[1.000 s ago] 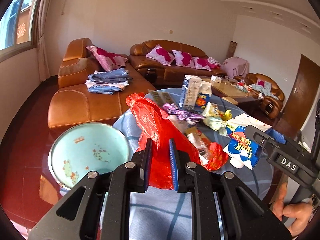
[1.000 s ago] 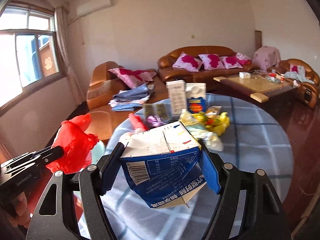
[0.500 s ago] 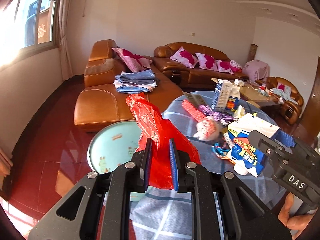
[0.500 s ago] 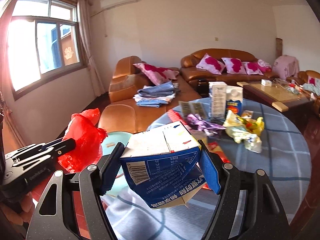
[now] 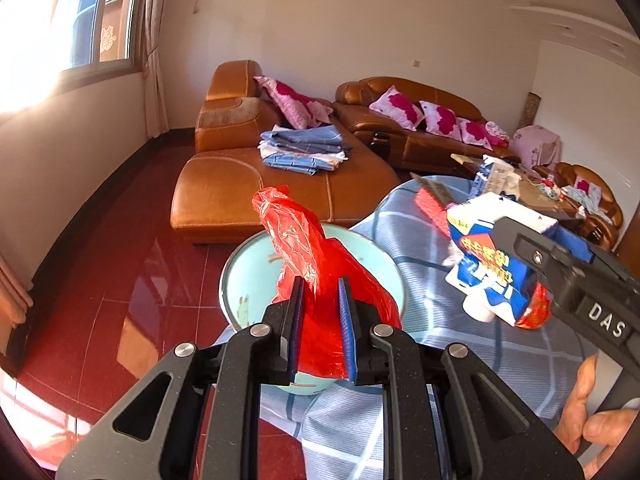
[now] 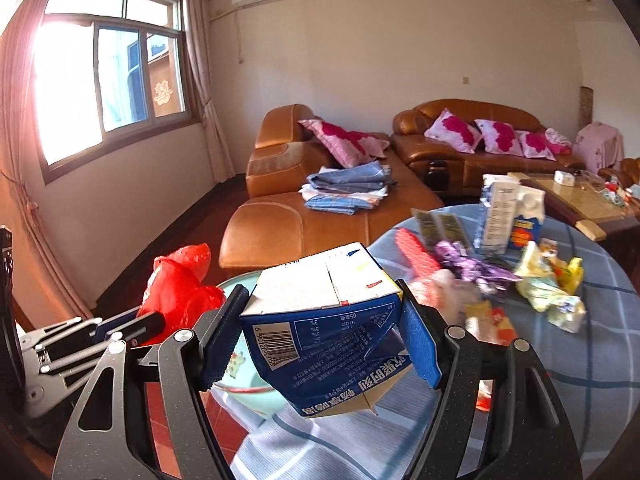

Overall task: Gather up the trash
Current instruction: 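Carry the red bag and carton over the turquoise bin and release both, then withdraw both tools from the bin back toward the table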

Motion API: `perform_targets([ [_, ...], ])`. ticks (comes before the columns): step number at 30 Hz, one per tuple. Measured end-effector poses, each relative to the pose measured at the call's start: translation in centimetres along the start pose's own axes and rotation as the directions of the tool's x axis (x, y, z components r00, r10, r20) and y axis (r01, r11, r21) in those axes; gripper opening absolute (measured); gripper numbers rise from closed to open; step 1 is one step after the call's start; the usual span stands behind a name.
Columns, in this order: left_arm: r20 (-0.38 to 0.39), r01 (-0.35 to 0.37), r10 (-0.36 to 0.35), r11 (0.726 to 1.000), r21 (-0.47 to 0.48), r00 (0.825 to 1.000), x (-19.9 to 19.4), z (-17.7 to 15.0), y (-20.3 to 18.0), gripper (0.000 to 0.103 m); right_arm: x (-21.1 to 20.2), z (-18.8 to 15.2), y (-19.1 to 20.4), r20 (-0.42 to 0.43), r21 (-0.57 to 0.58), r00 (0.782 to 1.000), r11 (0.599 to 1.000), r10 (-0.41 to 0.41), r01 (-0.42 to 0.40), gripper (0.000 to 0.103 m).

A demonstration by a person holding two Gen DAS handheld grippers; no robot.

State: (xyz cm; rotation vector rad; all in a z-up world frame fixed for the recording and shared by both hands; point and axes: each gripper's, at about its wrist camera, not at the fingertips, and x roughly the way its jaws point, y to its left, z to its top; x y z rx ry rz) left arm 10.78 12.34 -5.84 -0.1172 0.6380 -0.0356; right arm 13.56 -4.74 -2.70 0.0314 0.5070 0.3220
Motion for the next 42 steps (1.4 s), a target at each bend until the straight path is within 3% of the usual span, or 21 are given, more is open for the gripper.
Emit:
perform_targets([
  [14,-0.146,0.0,-0.004,1.0,-0.028,0.989,7.0,-1.7,2.0,0.016,9.5,-0.3,1.7,-0.173,-0.001,0.981,0.996,0.09,-0.092,0.072],
  [23,-0.202,-0.017,0.008,0.999,-0.041,0.979,9.5,-2.7,3.0,0.018,12.2,-0.6,2.2,-0.224,-0.002,0.967,0.992,0.122,-0.126,0.072],
  [24,-0.205,-0.024,0.014,0.999,-0.043,0.979,9.6,-2.7,3.1,0.021,12.5,-0.4,2.3,-0.229,0.0,0.965,0.991,0.128,-0.132,0.073],
  [26,-0.207,-0.033,0.021,0.998,-0.053,0.978,9.6,-2.6,3.2,0.044,12.7,-0.4,2.3,-0.237,0.009,0.962,0.99,0.136,-0.138,0.073],
  [27,-0.203,-0.039,0.027,0.997,-0.059,0.979,9.5,-2.6,3.4,0.049,12.7,-0.4,2.4,-0.24,0.014,0.96,0.989,0.143,-0.144,0.073],
  [33,-0.177,-0.077,0.06,0.993,-0.091,0.982,8.5,-2.1,4.2,0.066,11.5,0.3,2.3,-0.198,0.011,0.969,0.989,0.145,-0.146,0.085],
  [42,-0.137,-0.12,0.102,0.984,-0.129,0.985,6.5,-1.6,4.1,0.086,9.3,0.9,0.9,-0.152,0.033,0.98,0.992,0.126,-0.122,0.09],
])
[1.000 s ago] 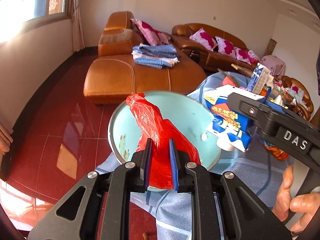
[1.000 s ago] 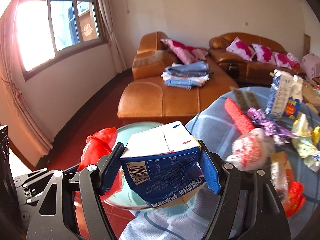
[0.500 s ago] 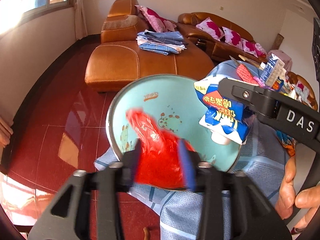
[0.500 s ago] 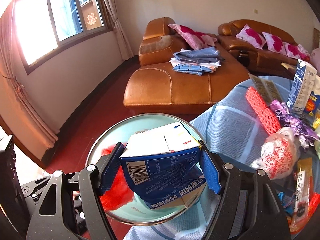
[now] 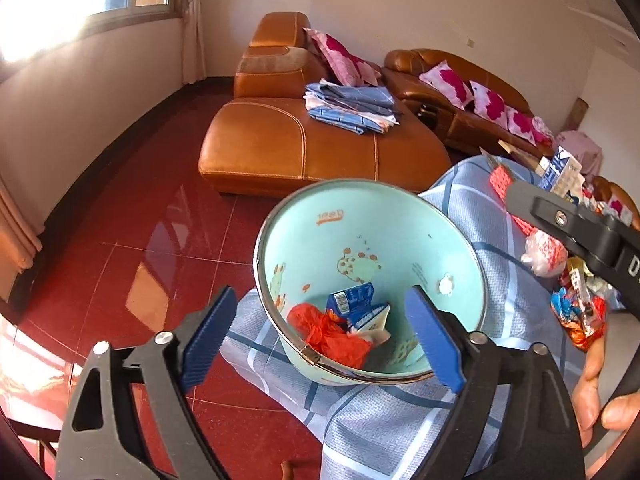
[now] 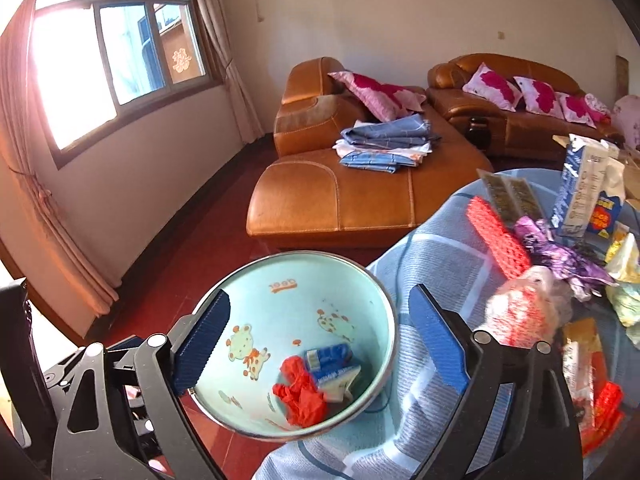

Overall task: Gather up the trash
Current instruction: 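Withdraw both tools from the bin back toward the table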

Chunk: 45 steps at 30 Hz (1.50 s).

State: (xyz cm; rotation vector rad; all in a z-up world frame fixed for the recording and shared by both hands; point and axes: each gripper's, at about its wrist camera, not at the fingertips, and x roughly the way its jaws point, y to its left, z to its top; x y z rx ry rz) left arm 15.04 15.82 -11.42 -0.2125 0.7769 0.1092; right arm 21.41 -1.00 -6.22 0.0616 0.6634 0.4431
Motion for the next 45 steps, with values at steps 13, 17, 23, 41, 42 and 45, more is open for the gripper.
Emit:
perform_targets([
  [13,0.059,0.033,-0.037,0.996,0.082,0.998,-3.5,-0.6,-4.7,0.092,-5.0,-1.7,-4.2,0.035,0.076,0.989,0.987,-0.143,0.14,0.093],
  [17,0.067,0.047,-0.056,0.991,0.125,0.996,-4.3,-1.1,-6.6,0.092,-7.1,-2.5,-5.7,0.055,0.113,0.981,0.977,-0.185,0.178,0.093],
  [23,0.063,0.085,-0.096,0.985,0.152,0.993,-5.4,-1.8,-9.4,0.092,-10.0,-3.6,-7.8,0.079,0.16,0.969,0.962,-0.235,0.22,0.093],
  [41,0.06,0.15,-0.172,0.952,0.267,0.983,-8.1,-4.2,-15.6,0.092,-16.4,-6.7,-12.4,0.108,0.24,0.933,0.919,-0.344,0.311,0.093],
  [42,0.058,0.151,-0.172,0.95,0.273,0.983,-8.1,-4.3,-15.8,0.092,-16.6,-6.9,-12.7,0.107,0.246,0.931,0.916,-0.349,0.316,0.093],
  [45,0.043,0.159,-0.178,0.945,0.287,0.983,-7.9,-4.9,-16.5,0.092,-17.3,-8.0,-14.1,0.091,0.267,0.923,0.903,-0.373,0.338,0.093],
])
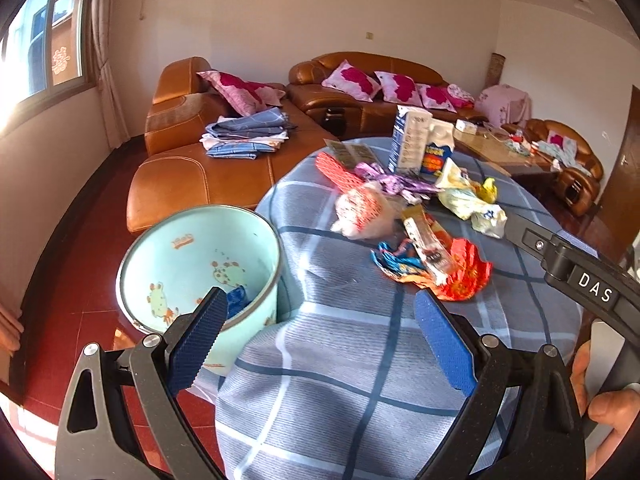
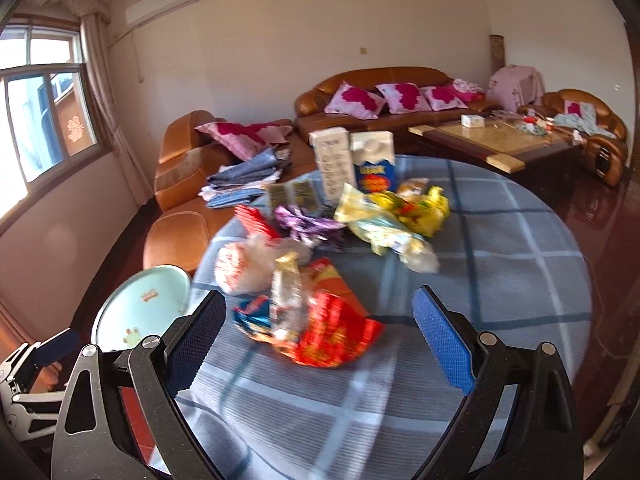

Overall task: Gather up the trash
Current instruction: 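Withdraw both tools from the bin back toward the table, then grasp the red foil wrapper with the right tool while the left tool grasps the snack stick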

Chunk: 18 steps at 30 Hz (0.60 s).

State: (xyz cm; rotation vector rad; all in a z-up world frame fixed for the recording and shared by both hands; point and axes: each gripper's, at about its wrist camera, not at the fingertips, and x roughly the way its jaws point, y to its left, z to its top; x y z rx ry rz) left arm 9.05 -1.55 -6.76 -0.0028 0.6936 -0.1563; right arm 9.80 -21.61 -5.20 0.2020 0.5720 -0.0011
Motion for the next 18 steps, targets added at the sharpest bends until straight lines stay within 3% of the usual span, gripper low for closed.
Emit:
perform_targets([
  [7,-0.027,0.016,-0.015,1.0,0.024,1.0,1.4,-0.7,-1.2,0.092,0.5,-1.7,-4.1,-0.044,0.042,0.997,0.997,-0.064,0.066,0.092],
  [11,-0.048,0.01,-0.008,0.999,0.03,0.999,2.4,-1.2,-1.4,0.091,1.5,-2.0,-4.6,-0.067,0.046,0.997,0.998,-0.048,0.051,0.09],
  [14,-0.058,0.011,-0.009,0.999,0.035,0.998,3.1,-1.3,-1.4,0.089,2.6,-2.3,-3.9,-0.096,0.02,0.995,0.999,-0.034,0.036,0.08],
  [18,-0.064,0.012,-0.009,0.999,0.039,0.998,3.9,-1.2,-1.3,0.088,4.7,-2.4,-3.4,-0.146,0.025,0.989,1.0,-0.009,0.013,0.08],
])
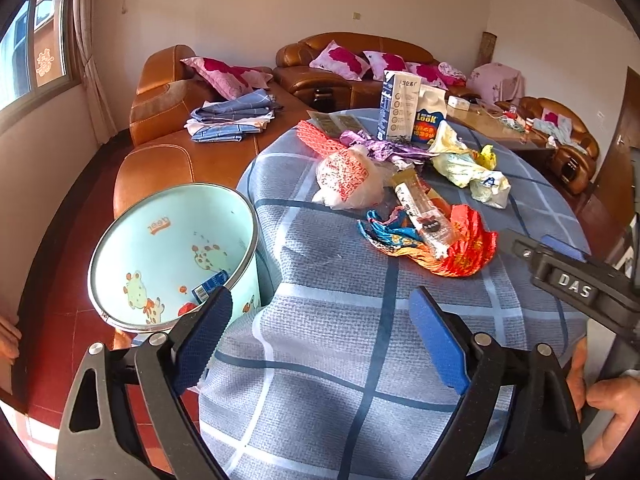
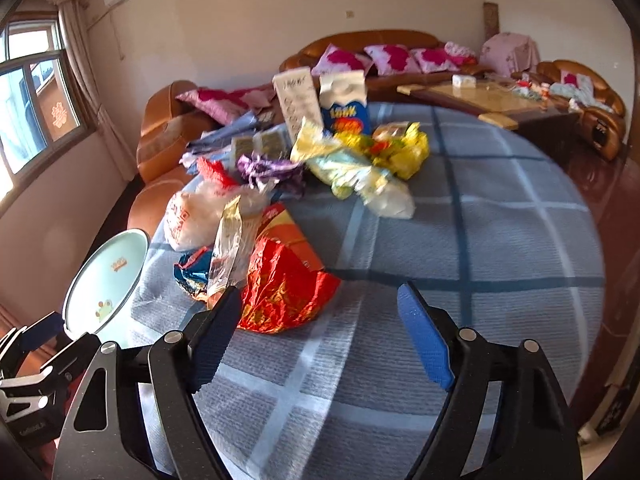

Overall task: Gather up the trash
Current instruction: 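Grasp the red foil wrapper with the right tool while the left tool grasps the snack stick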

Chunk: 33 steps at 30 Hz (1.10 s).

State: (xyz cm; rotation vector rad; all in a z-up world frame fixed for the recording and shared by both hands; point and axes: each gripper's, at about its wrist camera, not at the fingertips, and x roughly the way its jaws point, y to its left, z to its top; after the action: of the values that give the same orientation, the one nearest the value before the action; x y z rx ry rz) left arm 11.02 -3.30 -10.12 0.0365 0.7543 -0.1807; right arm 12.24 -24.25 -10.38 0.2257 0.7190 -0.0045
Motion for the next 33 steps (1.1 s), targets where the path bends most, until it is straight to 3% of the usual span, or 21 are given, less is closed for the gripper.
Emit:
perform_targets([
  [5,-0.016,-0.007,0.006,1.0,-0.018,1.0,0.9,0.2,0.8,0.088,3.8,0.5,0.9,-0.096,0.003,0.995,1.0,0.013,-0.012,0.079],
  [7,-0.023,-0.011,0.01,1.0,-0.025,1.0,1.1,0.2,1.1,0.088,5.0,0.5,1.3,-0.135,0.007,0.991,1.0,0.015,-0.014,0.068],
  [9,-0.026,-0.011,0.011,1.0,-0.028,1.0,1.3,0.2,1.2,0.088,5.6,0.3,1.3,-0.149,0.027,0.988,0.999,0.05,-0.046,0.049],
  [13,-0.025,-0.011,0.01,1.0,-0.025,1.0,1.5,0.5,1.0,0.088,4.6,0.5,1.1,-0.121,0.025,0.991,0.998,0.065,-0.062,0.034],
  [18,-0.008,0.001,-0.001,1.0,-0.015,1.0,1.3,1.2,0.1,0.088,1.1,1.0,0.0,-0.053,0.028,0.995,0.996,0.085,-0.083,0.031],
  [22,0.003,0.012,-0.012,1.0,-0.005,1.0,1.3,1.8,-1.0,0.088,-1.4,1.1,-1.4,-0.015,0.002,0.999,0.999,0.041,-0.04,0.031],
  [27,0.003,0.038,-0.038,0.999,0.007,0.999,1.7,2.5,-3.0,0.088,-2.5,0.4,-4.0,-0.023,0.01,1.0,1.0,0.01,-0.009,0.031],
  [33,0.003,0.063,-0.063,0.997,0.041,0.998,1.7,2.6,-5.2,0.088,-2.6,-0.2,-3.1,-0.062,-0.017,0.985,0.987,0.159,-0.16,0.031],
])
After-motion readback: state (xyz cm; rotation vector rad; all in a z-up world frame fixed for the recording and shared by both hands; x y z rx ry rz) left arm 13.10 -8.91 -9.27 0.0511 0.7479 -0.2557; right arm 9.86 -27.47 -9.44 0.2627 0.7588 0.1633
